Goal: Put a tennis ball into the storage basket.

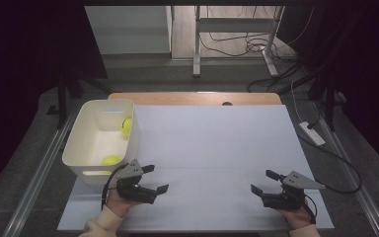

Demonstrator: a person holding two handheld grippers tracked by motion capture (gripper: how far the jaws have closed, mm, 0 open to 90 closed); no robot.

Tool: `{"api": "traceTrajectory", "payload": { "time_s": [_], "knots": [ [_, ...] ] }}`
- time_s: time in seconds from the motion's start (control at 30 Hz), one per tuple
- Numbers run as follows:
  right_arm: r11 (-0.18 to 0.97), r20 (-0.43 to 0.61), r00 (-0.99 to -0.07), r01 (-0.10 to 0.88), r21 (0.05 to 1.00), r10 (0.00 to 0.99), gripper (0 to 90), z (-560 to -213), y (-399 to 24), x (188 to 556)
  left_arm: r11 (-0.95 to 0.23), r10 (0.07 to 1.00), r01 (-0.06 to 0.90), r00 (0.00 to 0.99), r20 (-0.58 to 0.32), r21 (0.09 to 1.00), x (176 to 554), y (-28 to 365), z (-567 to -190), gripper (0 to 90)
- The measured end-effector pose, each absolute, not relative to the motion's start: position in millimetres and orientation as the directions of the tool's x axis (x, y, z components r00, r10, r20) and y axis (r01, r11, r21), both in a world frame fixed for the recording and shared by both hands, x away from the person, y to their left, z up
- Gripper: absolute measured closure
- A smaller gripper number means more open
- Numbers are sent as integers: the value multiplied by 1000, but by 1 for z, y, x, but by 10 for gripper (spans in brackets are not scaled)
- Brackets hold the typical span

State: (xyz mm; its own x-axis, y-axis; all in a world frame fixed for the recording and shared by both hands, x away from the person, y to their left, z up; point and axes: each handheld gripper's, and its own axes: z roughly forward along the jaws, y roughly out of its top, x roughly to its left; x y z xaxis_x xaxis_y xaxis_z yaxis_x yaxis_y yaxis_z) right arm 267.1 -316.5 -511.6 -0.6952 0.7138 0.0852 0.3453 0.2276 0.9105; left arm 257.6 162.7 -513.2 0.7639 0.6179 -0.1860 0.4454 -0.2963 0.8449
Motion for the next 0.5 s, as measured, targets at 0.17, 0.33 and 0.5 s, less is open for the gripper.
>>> {"api": "traceTrajectory", "payload": {
  "time_s": [0.17,0.33,0.5],
  "knots": [
    [233,83,-700,344,910,709,153,-512,-316,267,-296,623,456,758,-192,839,258,165,-518,100],
    [230,85,-702,342,911,708,153,-512,-316,267,-291,627,455,755,-192,842,257,166,-518,101],
    [227,85,-706,337,914,703,153,-512,-316,266,-290,629,455,753,-191,842,256,167,-518,102]
  ]
}}
